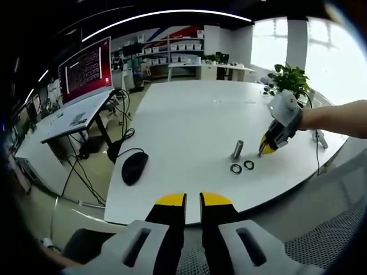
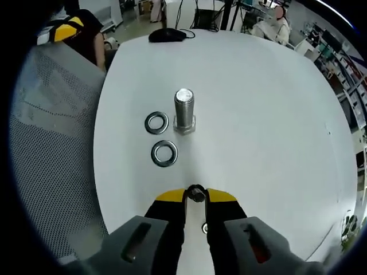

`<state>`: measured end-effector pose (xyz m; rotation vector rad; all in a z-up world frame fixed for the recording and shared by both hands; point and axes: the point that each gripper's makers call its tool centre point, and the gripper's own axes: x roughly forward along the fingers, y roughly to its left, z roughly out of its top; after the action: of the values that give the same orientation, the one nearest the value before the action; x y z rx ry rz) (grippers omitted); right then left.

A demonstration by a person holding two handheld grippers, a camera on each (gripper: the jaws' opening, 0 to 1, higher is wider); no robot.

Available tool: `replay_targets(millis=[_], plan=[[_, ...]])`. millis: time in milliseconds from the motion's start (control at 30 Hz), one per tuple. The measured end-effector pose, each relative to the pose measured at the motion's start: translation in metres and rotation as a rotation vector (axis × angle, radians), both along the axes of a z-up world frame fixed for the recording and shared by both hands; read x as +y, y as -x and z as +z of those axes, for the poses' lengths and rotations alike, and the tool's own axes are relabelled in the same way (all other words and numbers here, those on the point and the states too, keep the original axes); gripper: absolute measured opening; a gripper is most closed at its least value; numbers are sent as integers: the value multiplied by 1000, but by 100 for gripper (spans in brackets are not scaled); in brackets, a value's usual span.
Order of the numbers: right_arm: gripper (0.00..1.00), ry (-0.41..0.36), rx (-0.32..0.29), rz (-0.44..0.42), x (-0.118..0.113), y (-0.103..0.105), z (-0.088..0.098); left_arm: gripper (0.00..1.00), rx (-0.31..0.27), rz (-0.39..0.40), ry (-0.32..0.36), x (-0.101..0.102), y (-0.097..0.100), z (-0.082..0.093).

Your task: Place the washer onto the threaded stud by aligning its center hole with the stud, sliding it down to the base, and recovering from edge contact or off-axis alignment until the washer reaches the visible bottom stop.

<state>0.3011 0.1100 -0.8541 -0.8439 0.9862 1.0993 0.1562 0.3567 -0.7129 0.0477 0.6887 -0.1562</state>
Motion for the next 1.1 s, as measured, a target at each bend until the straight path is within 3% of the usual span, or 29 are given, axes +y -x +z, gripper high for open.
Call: replay_targets(millis=[367,467,600,1100], plan=[[14,8,15,2,0,2,-8,6,-2,-2,5,0,-1,0],[17,3,58,27,0,9,-9,5,-4,-4,3,0,-2,1],[30,-13,37,-5,-2,6,-8,5,-3,-6,1,1,-2,0],[34,-110,50,-133,-25,5,1,5,-3,-14,4,0,-2,0]])
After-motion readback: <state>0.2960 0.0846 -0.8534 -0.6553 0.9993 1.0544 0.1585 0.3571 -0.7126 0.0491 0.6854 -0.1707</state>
